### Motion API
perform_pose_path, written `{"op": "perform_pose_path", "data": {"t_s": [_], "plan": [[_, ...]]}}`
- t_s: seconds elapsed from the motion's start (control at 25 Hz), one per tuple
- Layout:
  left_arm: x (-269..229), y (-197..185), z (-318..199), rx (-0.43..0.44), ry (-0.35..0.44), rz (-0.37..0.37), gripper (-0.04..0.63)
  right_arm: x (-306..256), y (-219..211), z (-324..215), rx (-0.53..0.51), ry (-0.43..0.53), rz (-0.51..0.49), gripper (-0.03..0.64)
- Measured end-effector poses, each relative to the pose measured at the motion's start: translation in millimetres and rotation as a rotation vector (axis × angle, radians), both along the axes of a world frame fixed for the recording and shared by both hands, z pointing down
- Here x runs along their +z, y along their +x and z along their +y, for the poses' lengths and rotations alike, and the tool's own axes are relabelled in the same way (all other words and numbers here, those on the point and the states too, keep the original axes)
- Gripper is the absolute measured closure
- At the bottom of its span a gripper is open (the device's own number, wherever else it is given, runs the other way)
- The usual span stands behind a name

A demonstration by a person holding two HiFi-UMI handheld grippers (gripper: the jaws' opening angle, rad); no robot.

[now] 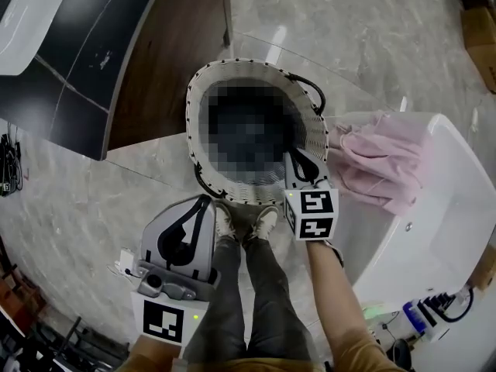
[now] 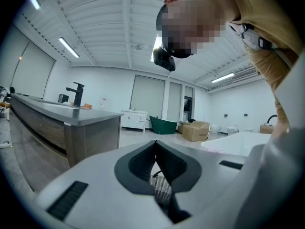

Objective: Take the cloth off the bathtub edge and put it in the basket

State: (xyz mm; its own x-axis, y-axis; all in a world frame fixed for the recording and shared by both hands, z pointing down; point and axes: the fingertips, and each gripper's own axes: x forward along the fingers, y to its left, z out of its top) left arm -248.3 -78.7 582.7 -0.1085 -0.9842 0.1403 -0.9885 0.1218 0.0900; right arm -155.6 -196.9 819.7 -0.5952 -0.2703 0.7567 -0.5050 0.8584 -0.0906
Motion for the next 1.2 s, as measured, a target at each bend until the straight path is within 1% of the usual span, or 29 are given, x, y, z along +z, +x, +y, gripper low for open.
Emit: {"op": "perform_pose_path", "data": {"t_s": [0.12, 0.28, 0.6, 0.84, 1.2], "plan": [[-23, 2, -1, 0.007, 0.012, -0.007, 0.588, -24, 5, -5, 0.019, 0.009, -0.001, 0.608], [-51, 4, 3, 0.019, 0.023, -0.026, 0.588, -56, 9, -9, 0.038, 0.016, -0.006, 0.612], [-107, 9, 25, 0.006, 0.043, -0.041, 0.588, -134, 25, -12, 0.071, 0.048, -0.032, 0.612], [-150, 15, 34, 0.006, 0.078, -0.054, 0.588, -209, 27, -17, 0.087, 0.092, -0.094, 0.612], [-214, 30, 40, 0.025, 0.11, -0.091, 0.588, -313, 47, -23, 0.137, 0.146, -0.185, 0.612]]}}
